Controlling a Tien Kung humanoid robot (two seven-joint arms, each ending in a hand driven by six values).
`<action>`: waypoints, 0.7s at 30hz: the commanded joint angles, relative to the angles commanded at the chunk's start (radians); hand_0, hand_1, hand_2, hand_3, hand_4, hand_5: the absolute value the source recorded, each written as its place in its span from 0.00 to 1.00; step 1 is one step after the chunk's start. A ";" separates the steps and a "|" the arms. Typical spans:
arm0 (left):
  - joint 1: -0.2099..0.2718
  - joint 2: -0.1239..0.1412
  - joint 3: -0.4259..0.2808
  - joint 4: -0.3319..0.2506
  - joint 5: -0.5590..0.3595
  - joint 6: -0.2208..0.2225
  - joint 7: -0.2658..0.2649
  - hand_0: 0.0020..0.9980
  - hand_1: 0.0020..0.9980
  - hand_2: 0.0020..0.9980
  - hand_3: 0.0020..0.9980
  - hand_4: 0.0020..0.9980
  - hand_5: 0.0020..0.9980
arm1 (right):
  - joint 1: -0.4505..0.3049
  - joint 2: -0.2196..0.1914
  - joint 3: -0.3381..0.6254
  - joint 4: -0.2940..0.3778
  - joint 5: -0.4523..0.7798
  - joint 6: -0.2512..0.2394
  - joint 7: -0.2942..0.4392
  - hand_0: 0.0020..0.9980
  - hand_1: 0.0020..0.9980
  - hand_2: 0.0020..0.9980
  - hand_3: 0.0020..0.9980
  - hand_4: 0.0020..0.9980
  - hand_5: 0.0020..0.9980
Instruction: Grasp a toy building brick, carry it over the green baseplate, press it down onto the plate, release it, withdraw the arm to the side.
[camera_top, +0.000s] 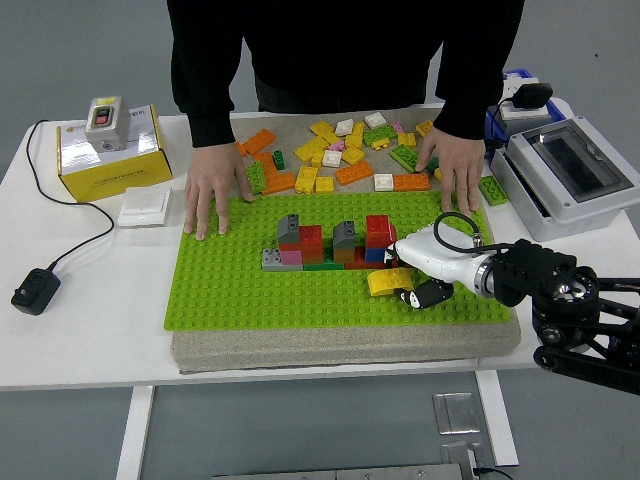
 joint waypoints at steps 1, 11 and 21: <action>0.000 0.000 0.000 0.000 0.000 0.000 0.000 0.69 0.64 0.60 0.70 0.16 0.61 | 0.000 -0.001 -0.001 0.000 0.000 0.000 0.000 0.23 0.27 0.61 0.72 0.32 0.23; -0.002 0.000 -0.002 0.000 0.008 -0.004 0.001 0.69 0.64 0.60 0.70 0.15 0.61 | 0.002 -0.005 0.001 0.002 -0.002 0.016 -0.002 0.24 0.27 0.62 0.74 0.36 0.22; -0.003 0.002 -0.006 0.000 0.015 -0.006 0.001 0.69 0.64 0.60 0.69 0.14 0.60 | 0.003 -0.009 0.006 0.003 0.000 0.029 0.000 0.24 0.28 0.70 0.79 0.48 0.24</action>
